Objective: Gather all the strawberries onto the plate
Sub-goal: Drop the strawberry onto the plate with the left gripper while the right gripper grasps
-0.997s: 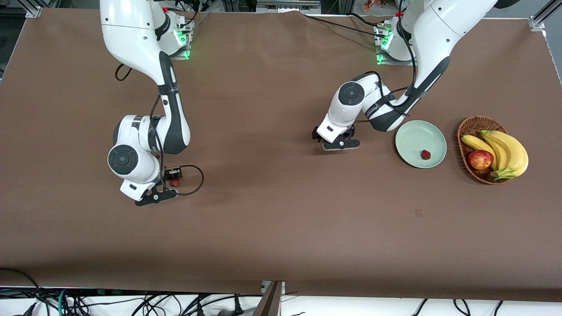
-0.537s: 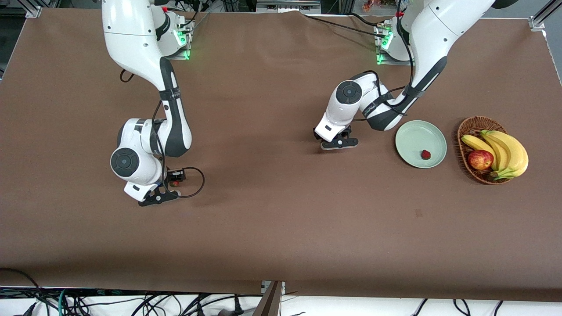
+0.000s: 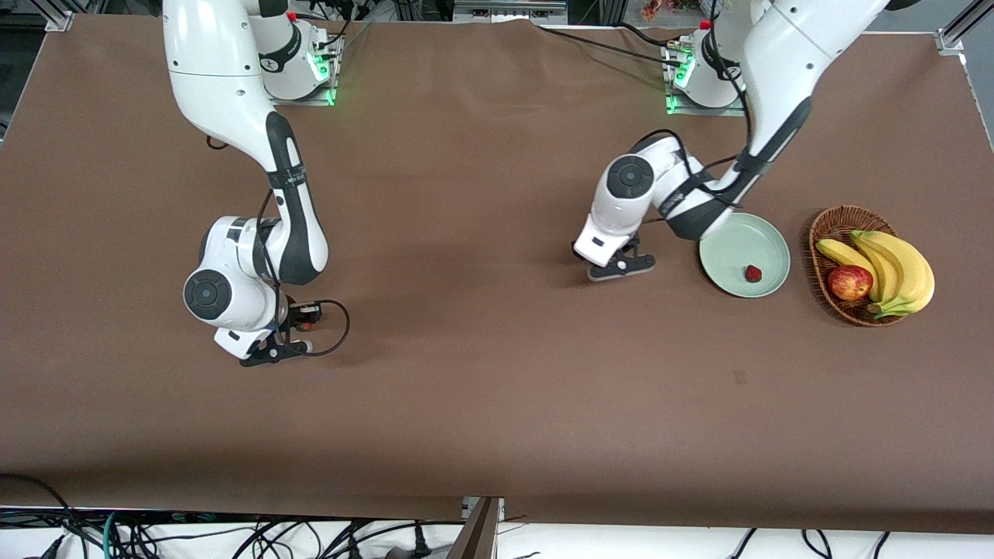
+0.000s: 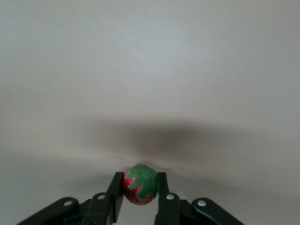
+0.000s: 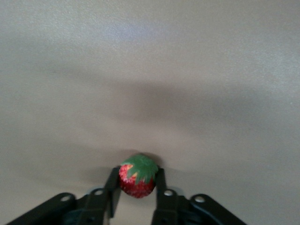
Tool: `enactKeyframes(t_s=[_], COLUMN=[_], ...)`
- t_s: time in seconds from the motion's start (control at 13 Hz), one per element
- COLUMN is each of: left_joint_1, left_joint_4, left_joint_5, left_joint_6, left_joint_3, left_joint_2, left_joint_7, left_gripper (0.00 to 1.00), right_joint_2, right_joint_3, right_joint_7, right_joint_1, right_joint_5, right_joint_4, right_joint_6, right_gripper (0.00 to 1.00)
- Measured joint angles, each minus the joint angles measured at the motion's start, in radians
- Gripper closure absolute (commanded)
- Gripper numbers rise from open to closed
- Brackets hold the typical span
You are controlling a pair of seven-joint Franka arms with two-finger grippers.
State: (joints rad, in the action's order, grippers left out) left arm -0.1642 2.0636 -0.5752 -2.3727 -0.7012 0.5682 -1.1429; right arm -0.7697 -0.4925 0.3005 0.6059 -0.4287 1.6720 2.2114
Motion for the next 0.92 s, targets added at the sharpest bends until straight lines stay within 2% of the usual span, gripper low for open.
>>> enactKeyframes(t_s=[0.23,0.38,0.54,0.69,0.92], left_joint_1=[-0.248,-0.450,-0.603,-0.695,-0.740], left_joint_4=[-0.003,-0.003,-0.002,0.004,0.028], left_joint_5=[0.000,0.000,0.000,0.000,0.000], left_joint_6=[0.104,0.165,0.215,0.238,0.246], left_joint_3=[-0.111,-0.195,-0.245,-0.254,-0.249], left_joint_2=[-0.023,-0.025,-0.025,-0.022,0.009], left_joint_7=[0.168,0.323,0.462,0.565,0.627], left_gripper=[0.77,0.77,0.76,0.76,0.73], right_joint_2=[0.005,0.010,0.019,0.029,0.026], right_joint_3=[0.016,0.029,0.055,0.099,0.215], right_joint_7=[-0.042,-0.137,-0.268,-0.429,-0.682], right_joint_1=[0.007,0.030,0.060,0.097,0.129], right_joint_5=[-0.005,-0.008,-0.008,-0.009,-0.009], right_joint_4=[-0.020,-0.067,-0.131,-0.181,-0.245], right_joint_6=[-0.006,-0.054,-0.097,-0.107,-0.090], right_gripper=[0.88,0.88,0.87,0.87,0.85])
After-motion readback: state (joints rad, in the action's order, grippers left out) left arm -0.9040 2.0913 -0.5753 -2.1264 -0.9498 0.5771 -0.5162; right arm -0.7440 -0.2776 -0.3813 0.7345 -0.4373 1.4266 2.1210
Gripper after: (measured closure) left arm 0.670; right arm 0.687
